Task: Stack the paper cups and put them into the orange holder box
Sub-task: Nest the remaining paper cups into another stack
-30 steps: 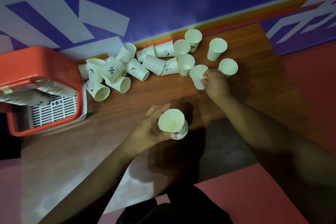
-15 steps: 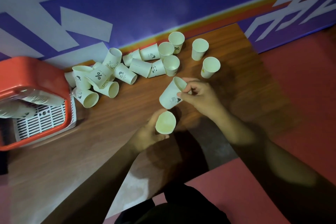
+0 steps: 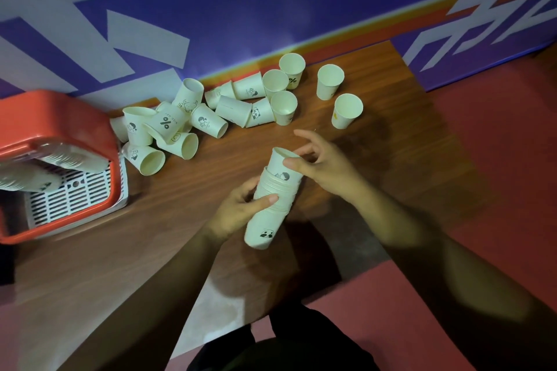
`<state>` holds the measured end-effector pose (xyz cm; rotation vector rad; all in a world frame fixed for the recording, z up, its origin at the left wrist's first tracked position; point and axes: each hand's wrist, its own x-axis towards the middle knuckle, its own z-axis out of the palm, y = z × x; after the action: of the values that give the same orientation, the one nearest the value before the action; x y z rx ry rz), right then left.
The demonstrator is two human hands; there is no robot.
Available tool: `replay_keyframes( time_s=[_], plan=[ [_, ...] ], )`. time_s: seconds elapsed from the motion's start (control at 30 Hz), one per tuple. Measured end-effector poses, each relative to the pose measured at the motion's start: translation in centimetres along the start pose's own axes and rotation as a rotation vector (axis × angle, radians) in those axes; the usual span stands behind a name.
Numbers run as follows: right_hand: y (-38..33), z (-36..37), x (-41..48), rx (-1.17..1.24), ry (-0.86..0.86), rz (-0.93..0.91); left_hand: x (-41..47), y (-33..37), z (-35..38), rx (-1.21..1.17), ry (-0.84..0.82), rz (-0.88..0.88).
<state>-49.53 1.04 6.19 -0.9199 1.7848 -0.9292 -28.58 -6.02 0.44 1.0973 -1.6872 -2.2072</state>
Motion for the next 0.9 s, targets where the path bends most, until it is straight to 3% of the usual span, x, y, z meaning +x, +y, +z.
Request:
replay_keyframes(
  time_s=[0.13,0.27,0.4,0.57,0.9],
  plan=[
    [0.5,2.3,-0.2,0.045,-0.079,0.066,-0.6,0.1,0.1,-0.240,-0.020,-0.061],
    [1.6,3.2,0.4,0.052,-0.103,0.103,-0.5,0.2,0.1,-0.287,0.022,-0.082],
    [2.8,-0.4,3.5,-0.178,0.121,0.145,0.0,0.7,-0.2,-0.371,0.154,-0.143],
    [5.3,-5.6,7.5,-0.506,0.439,0.130,1.2,1.5,0.3,-0.344,0.200,-0.151],
    [9.4,-8.3,12.5,-0.759,0.410,0.101,3.1,1.1,0.1,-0.270,0.172,-0.135]
  ],
)
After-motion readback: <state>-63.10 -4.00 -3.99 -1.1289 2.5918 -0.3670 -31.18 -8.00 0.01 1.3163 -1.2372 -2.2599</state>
